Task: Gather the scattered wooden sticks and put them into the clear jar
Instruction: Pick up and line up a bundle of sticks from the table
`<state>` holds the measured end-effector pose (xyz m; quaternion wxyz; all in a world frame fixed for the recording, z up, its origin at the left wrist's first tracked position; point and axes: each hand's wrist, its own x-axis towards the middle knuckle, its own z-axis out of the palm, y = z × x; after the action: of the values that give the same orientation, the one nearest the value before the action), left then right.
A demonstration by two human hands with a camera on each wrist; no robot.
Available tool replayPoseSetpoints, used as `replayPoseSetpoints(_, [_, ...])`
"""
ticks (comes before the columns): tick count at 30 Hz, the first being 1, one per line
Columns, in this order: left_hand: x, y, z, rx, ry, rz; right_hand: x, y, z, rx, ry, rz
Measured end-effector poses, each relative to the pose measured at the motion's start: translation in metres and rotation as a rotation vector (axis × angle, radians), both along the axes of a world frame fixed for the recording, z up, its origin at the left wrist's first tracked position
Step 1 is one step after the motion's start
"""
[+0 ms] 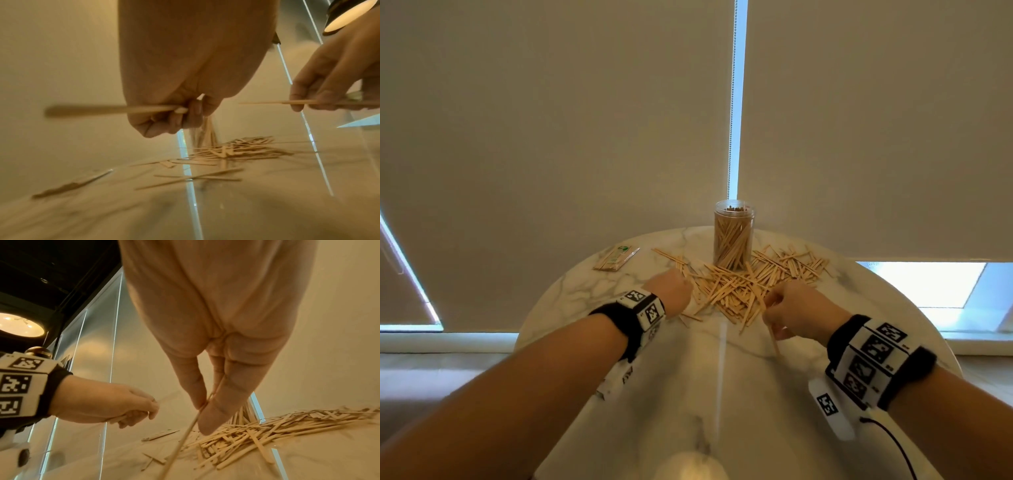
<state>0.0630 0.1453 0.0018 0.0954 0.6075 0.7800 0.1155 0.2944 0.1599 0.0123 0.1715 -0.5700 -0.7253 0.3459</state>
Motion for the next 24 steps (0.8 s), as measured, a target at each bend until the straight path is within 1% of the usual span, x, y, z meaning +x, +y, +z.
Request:
replayPoseSetpoints(2, [-0.017, 0.009, 0.003, 0.05, 0.084, -0.047, 0.0, 0.007, -0.001, -0.001, 0.04, -0.014])
replayPoseSetpoints(3, [-0.028, 0.016, 0.003, 0.044, 0.139, -0.07, -0.001, 0.01, -0.001, 0.002, 0.048, -0.014])
replayPoseSetpoints(6, [-0.038, 0.027, 0.003, -0.076, 0.231, -0.176, -0.004, 0.016, -0.004, 0.003, 0.063, -0.019])
replayPoseSetpoints(9, [-0.039, 0.038, -0.011, -0.203, 0.292, -0.269, -0.009, 0.022, -0.009, -0.004, 0.085, -0.026])
replayPoseSetpoints(13, [-0.031, 0.04, -0.028, -0.2, 0.347, -0.315, -0.017, 0.028, -0.014, -0.013, 0.102, -0.03])
replayPoseSetpoints(20, [-0.035, 0.028, -0.039, -0.22, 0.249, -0.253, -0.027, 0.023, -0.014, 0.007, 0.202, -0.019])
replayPoseSetpoints(22, [-0.035, 0.025, -0.034, -0.163, 0.153, -0.212, -0.027, 0.02, -0.013, 0.017, 0.24, -0.01])
replayPoseSetpoints(24, [-0.033, 0.022, -0.025, -0.027, -0.034, -0.151, -0.027, 0.018, -0.011, 0.033, 0.275, 0.008])
